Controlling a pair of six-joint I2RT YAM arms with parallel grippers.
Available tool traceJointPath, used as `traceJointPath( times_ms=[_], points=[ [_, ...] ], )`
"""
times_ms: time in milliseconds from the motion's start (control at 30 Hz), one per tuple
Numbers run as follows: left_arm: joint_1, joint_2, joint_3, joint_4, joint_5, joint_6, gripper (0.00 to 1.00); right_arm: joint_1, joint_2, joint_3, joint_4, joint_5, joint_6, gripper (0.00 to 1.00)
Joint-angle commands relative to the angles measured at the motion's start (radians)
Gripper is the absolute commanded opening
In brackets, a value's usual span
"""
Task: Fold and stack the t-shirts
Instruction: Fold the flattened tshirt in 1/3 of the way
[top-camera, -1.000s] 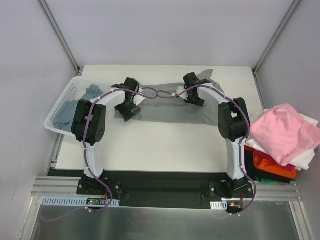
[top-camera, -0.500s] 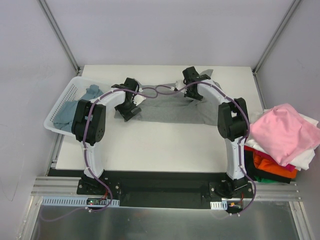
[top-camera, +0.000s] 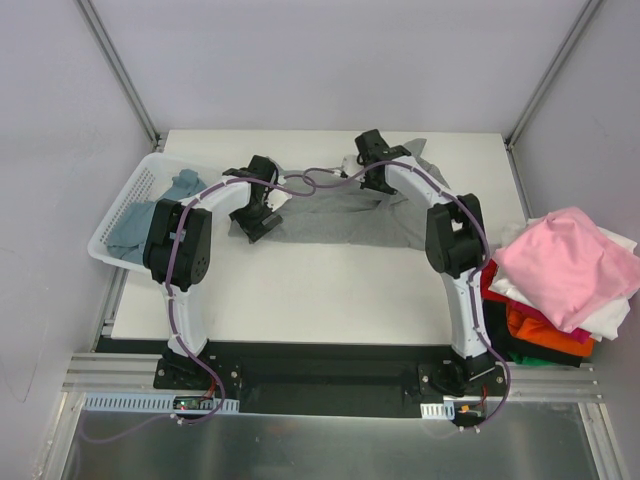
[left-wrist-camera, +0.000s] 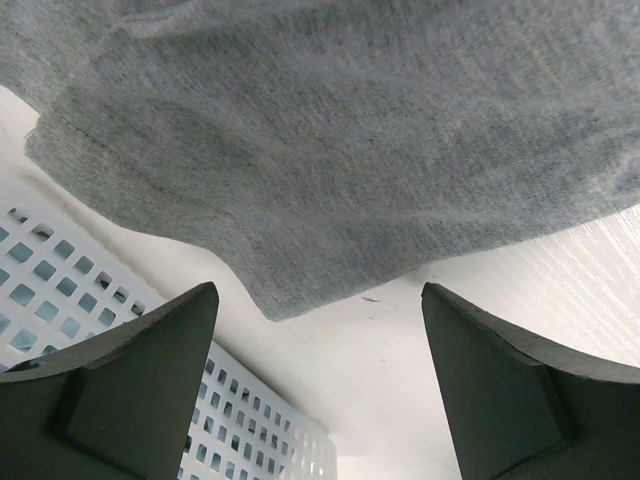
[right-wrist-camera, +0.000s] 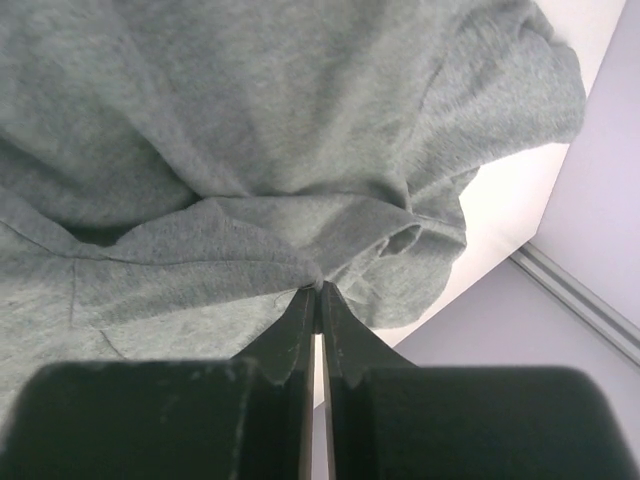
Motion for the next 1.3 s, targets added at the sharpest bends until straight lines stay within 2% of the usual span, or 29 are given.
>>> traceJointPath(
  times_ms=[0, 367, 633, 967, 1267],
  points=[
    [0.0, -0.032, -0.003, -0.005, 0.004, -0.005, 0.83, 0.026, 0.005, 0.042, 0.005, 0.028, -0.014, 0.04],
    [0.0, -0.034, -0.008, -0.006, 0.007, -0.006, 0.83, 0.084, 0.007, 0.034, 0.029, 0.057, -0.028, 0.05],
    [0.0, -0.038, -0.016, -0.003, 0.01, -0.006, 0.83, 0.093, 0.045, 0.056, 0.065, 0.105, -0.054, 0.13],
    [0.0, -0.041, -0.017, -0.003, 0.012, -0.008, 0.83, 0.11, 0.057, 0.077, 0.109, 0.12, -0.046, 0.42],
    [0.0, -0.046, -0.023, -0.003, 0.02, -0.011, 0.82, 0.155, -0.004, 0.002, 0.197, 0.111, -0.011, 0.54]
  ],
)
